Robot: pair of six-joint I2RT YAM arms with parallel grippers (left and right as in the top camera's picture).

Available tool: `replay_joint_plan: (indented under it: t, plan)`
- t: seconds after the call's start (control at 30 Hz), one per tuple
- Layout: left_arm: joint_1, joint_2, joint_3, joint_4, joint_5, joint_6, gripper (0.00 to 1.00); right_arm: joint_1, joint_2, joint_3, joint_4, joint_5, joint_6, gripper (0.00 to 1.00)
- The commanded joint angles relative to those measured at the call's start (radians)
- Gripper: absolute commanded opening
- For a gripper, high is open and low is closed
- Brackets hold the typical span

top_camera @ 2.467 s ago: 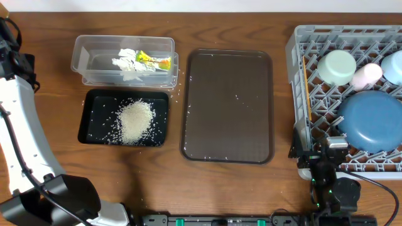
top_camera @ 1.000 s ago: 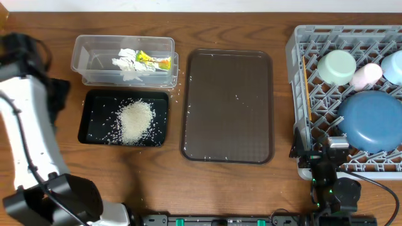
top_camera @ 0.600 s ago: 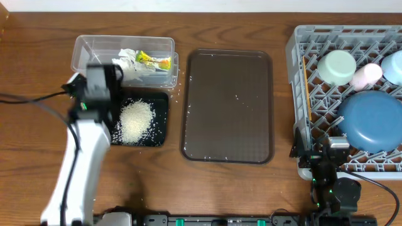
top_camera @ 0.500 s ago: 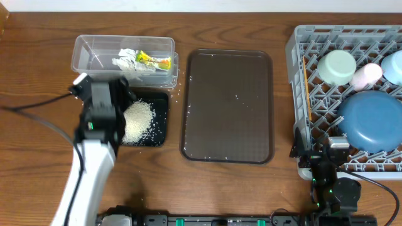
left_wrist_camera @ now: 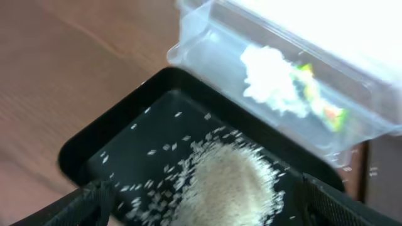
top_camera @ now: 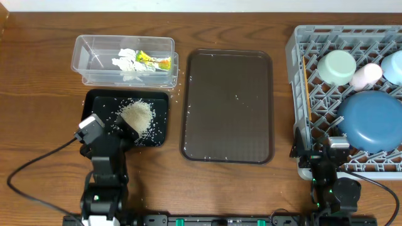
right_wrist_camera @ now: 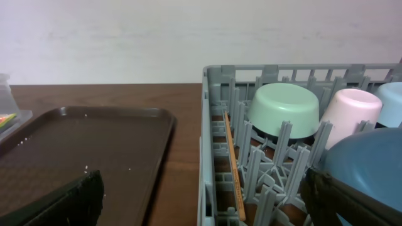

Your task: Sort waste into correct bins and load items into the dishwasher rack

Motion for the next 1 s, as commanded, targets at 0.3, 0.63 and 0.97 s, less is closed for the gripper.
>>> replay_joint_plan:
  t: [0.3, 0.63, 0.97]
  plan:
    - [0.0, -0.32, -0.185, 0.117, 0.174, 0.233, 0.92, -0.005, -0.01, -0.001, -0.005, 0.002, -0.012, 0.99]
    - [0.0, -0.511, -0.311, 0.176, 0.184, 0.233, 0.92, -0.005, -0.01, -0.001, -0.005, 0.002, -0.012, 0.99]
    - [0.0, -0.606, -0.326, 0.077, 0.197, 0.245, 0.92, -0.005, -0.01, -0.001, -0.005, 0.002, -0.012, 0.99]
